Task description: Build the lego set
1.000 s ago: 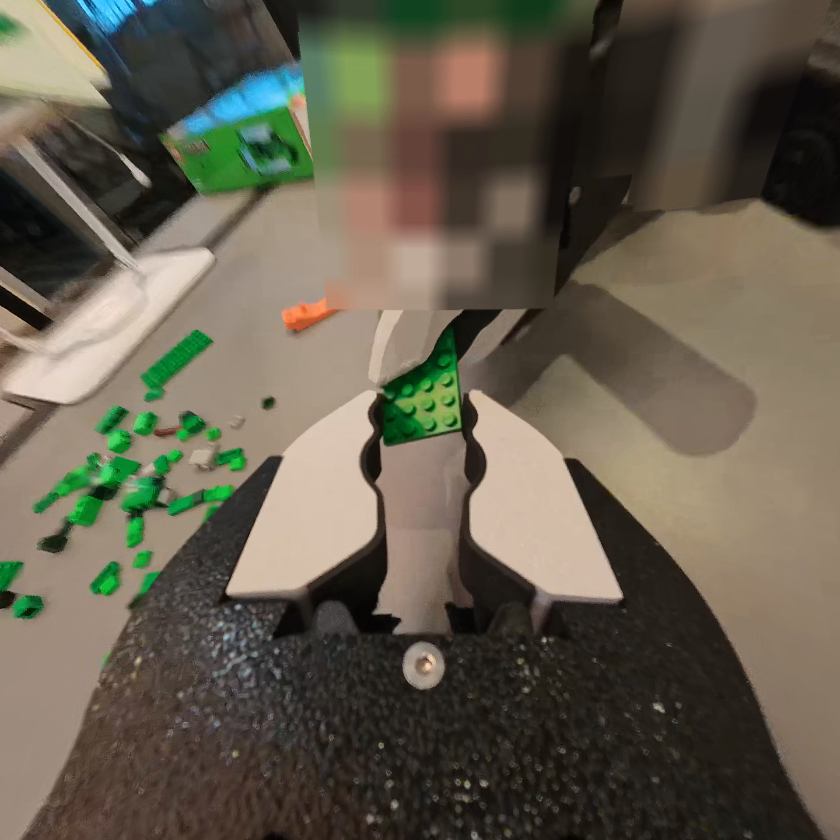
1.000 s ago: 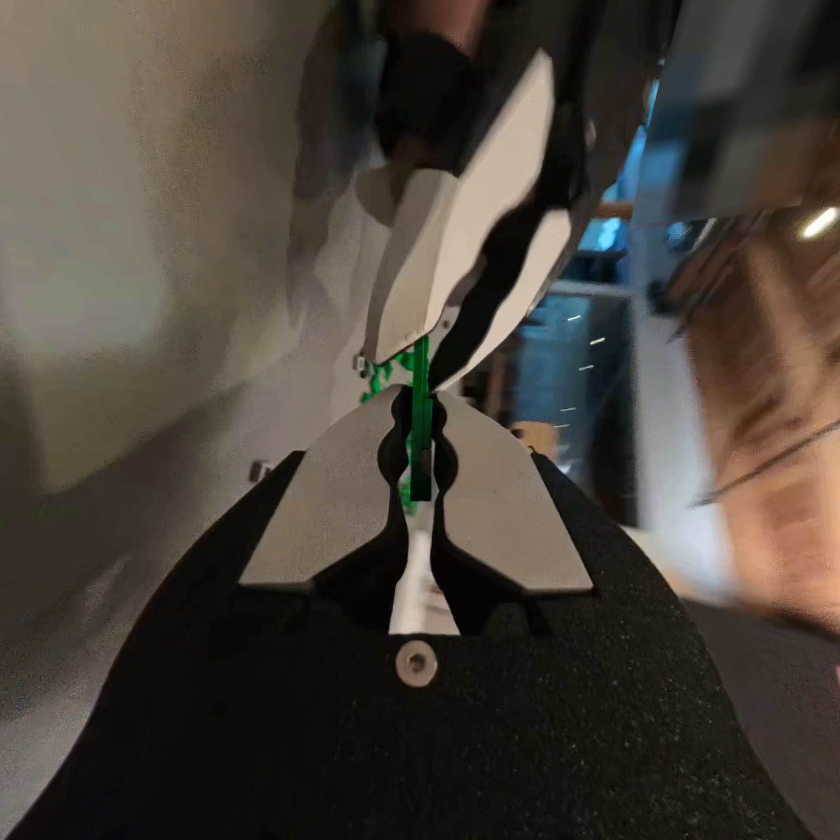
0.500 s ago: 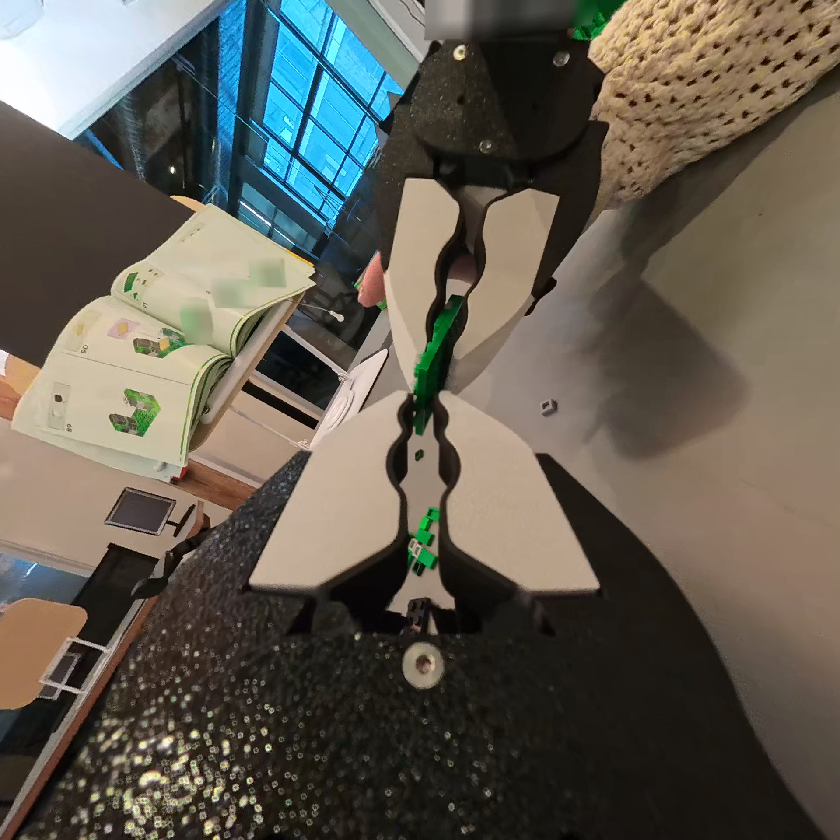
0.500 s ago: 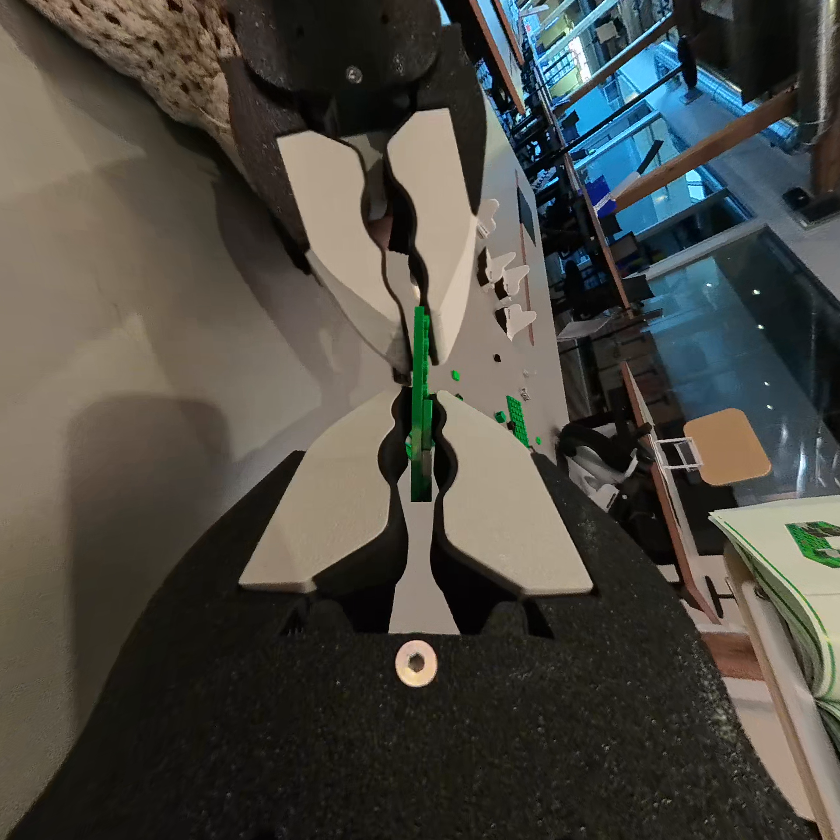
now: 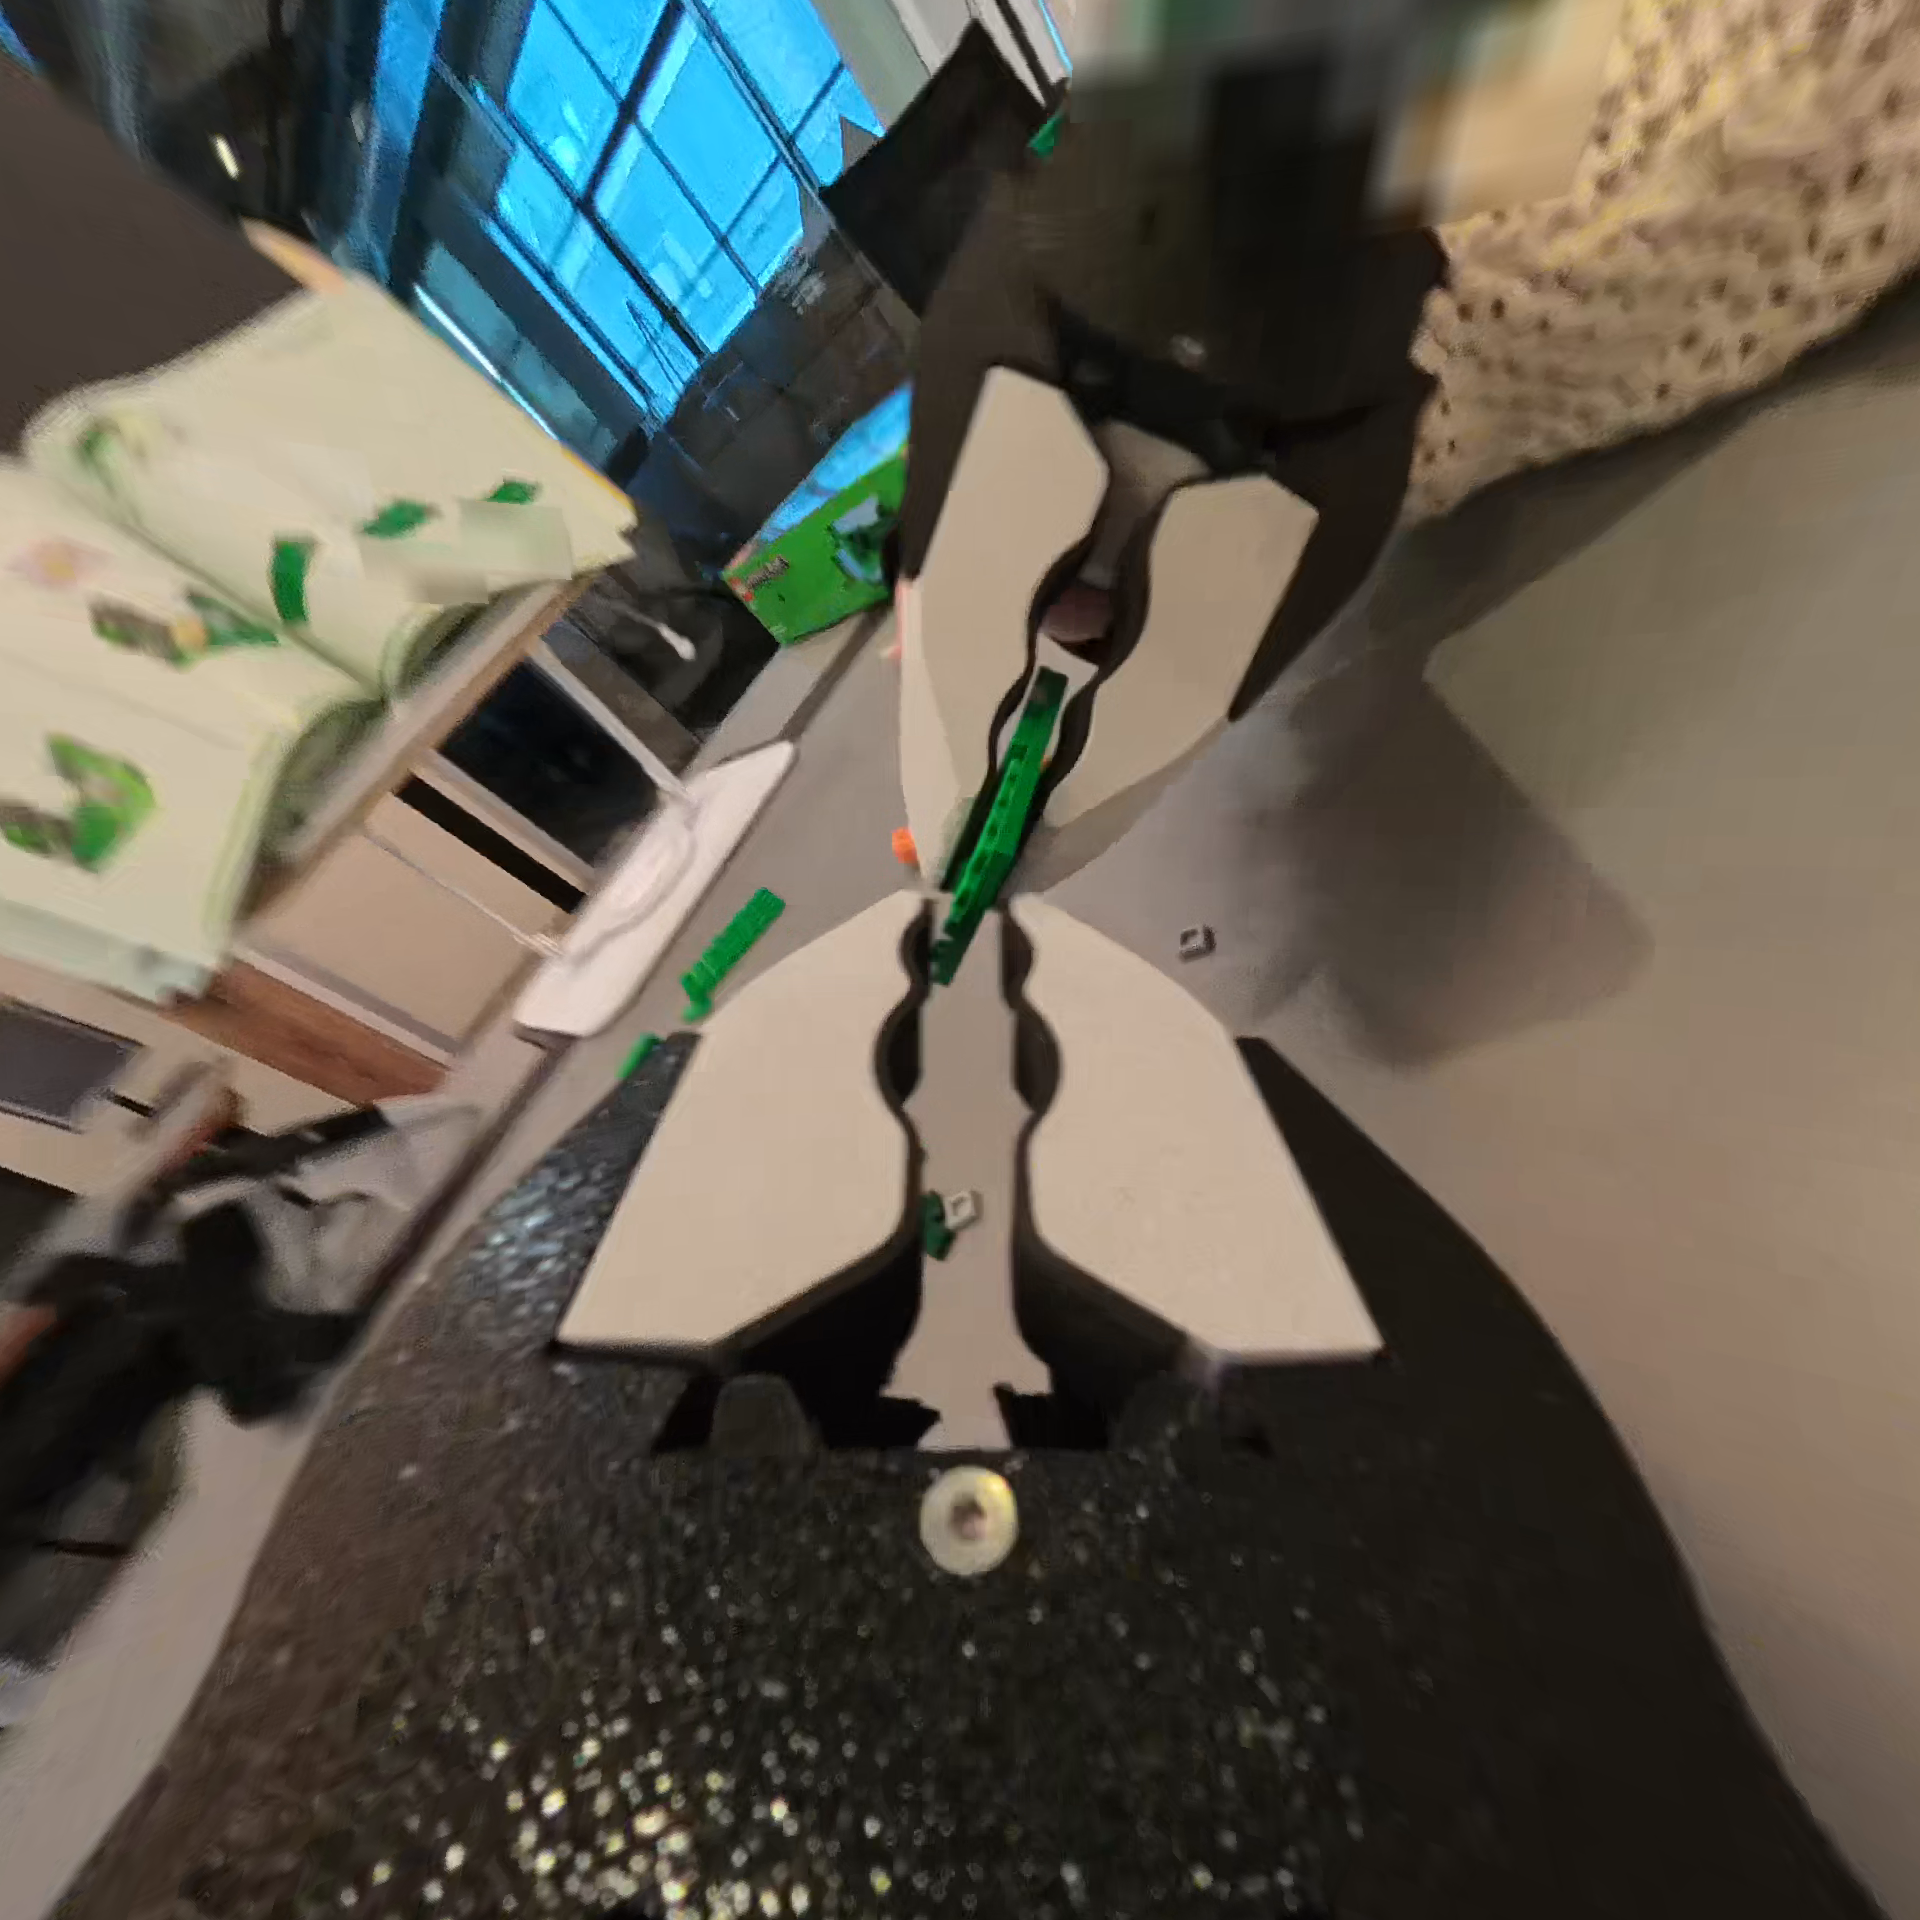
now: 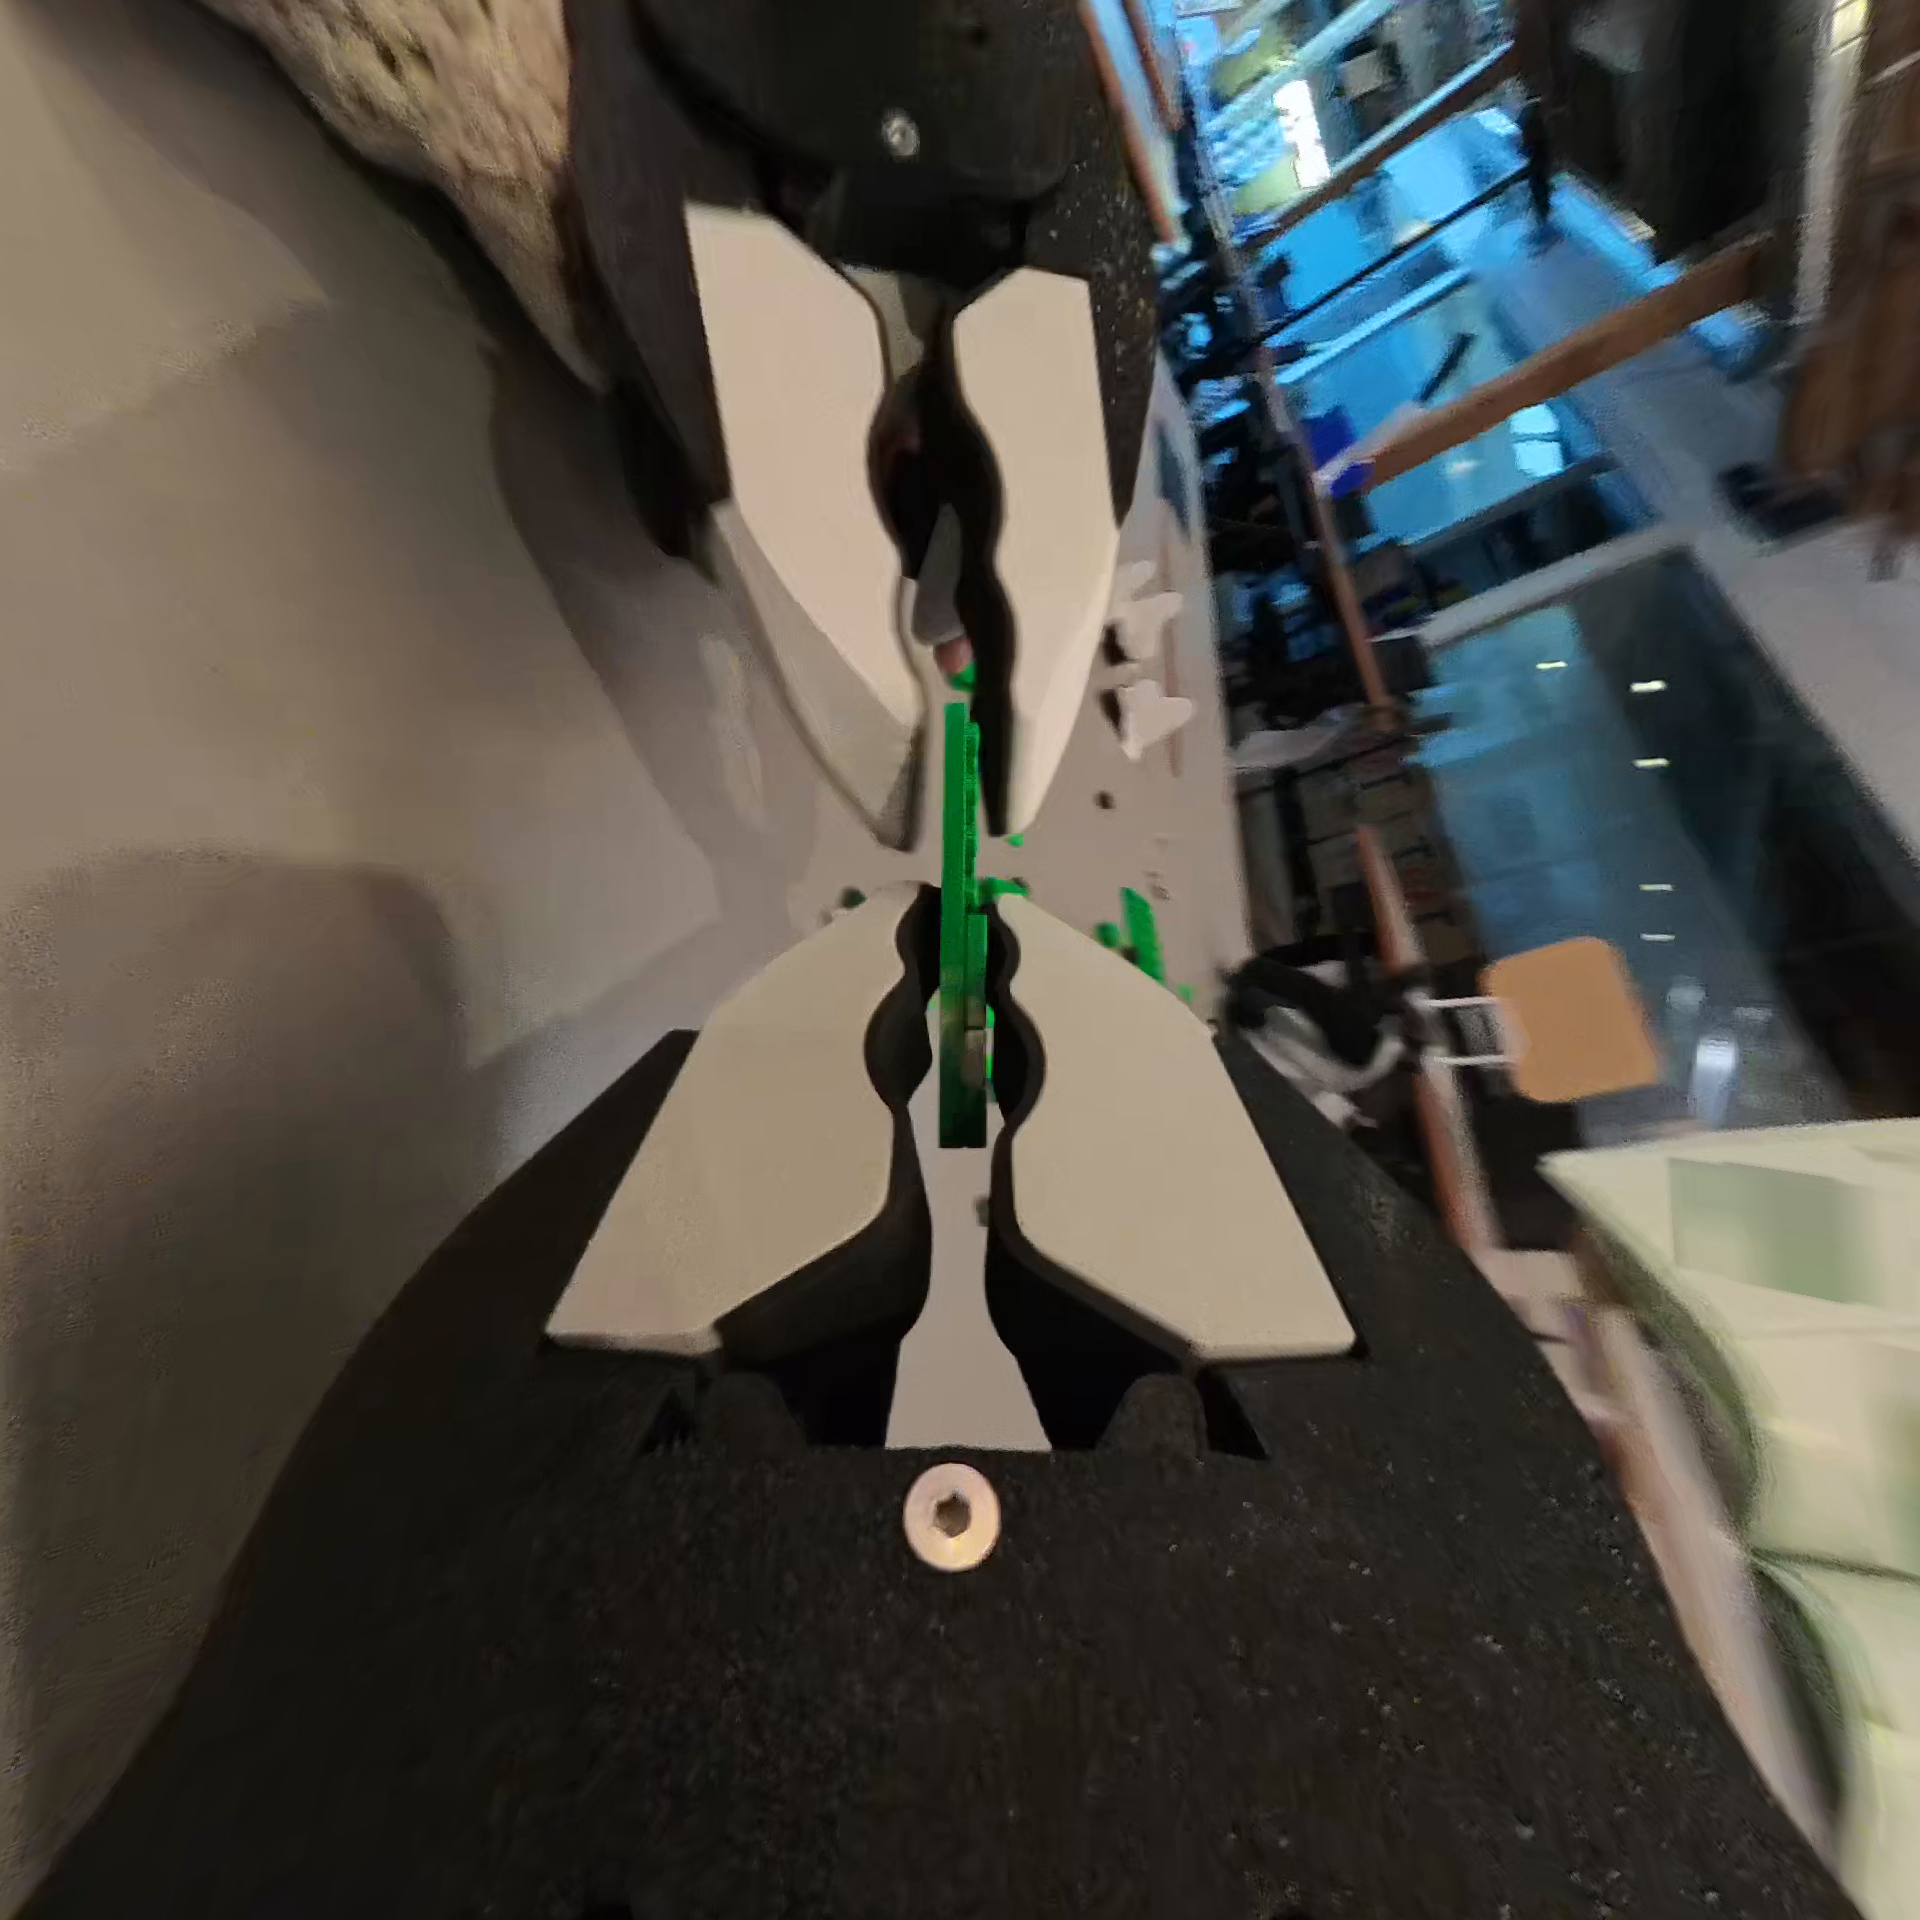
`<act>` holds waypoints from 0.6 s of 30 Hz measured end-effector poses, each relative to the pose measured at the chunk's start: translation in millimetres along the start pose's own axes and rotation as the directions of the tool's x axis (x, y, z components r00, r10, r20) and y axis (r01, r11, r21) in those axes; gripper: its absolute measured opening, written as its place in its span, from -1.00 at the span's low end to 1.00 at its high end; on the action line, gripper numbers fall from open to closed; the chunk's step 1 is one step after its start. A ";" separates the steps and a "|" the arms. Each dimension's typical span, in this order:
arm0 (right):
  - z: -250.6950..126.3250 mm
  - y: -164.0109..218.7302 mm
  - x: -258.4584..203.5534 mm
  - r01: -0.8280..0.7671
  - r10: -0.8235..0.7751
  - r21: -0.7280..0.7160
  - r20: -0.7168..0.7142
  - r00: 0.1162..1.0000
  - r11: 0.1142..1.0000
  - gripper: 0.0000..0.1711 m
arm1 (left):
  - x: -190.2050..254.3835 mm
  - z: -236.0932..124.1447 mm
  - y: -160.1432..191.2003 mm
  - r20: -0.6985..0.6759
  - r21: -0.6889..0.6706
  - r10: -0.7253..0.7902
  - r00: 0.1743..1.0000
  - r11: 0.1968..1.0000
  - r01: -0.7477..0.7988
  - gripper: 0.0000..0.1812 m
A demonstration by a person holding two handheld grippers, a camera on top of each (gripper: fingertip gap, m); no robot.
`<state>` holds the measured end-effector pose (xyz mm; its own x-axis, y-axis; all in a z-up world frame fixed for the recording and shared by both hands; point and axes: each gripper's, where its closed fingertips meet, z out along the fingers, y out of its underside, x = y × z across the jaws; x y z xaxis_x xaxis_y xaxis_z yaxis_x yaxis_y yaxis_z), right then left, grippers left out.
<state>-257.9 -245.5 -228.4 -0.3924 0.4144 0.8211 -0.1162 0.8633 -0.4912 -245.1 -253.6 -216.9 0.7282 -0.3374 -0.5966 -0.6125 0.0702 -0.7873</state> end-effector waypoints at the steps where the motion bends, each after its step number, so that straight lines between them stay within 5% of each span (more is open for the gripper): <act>1: 0.6 2.0 2.9 0.064 -0.065 -0.019 -0.046 0.997 0.998 -0.92 | -0.1 0.6 3.2 -0.026 -0.013 -0.077 0.997 0.997 0.076 -0.62; 4: 0.6 1.6 5.8 0.231 -0.237 -0.065 -0.119 0.964 0.971 -0.93 | 2.6 4.0 6.1 -0.115 -0.037 -0.298 0.948 0.954 0.296 -0.32; 9: 1.5 -0.5 1.9 0.398 -0.411 -0.112 -0.133 0.902 0.910 -0.93 | 9.8 5.3 7.4 -0.196 -0.058 -0.418 0.887 0.908 0.415 -0.51; 14: 3.3 -2.2 -5.3 0.534 -0.553 -0.158 -0.112 0.826 0.830 -0.93 | 21.4 4.2 6.6 -0.253 -0.070 -0.378 0.890 0.925 0.373 -0.62; 18: 4.9 -2.7 -4.3 0.487 -0.505 -0.149 -0.128 0.854 0.861 -0.92 | 20.0 3.6 9.4 -0.236 -0.075 -0.334 0.912 0.943 0.326 -0.63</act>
<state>-260.4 -250.9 -232.0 -0.1593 -0.0453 0.9862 -0.1553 0.9877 0.0202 -235.2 -256.3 -236.7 0.7963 -0.5533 -0.2447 -0.3632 -0.1138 -0.9247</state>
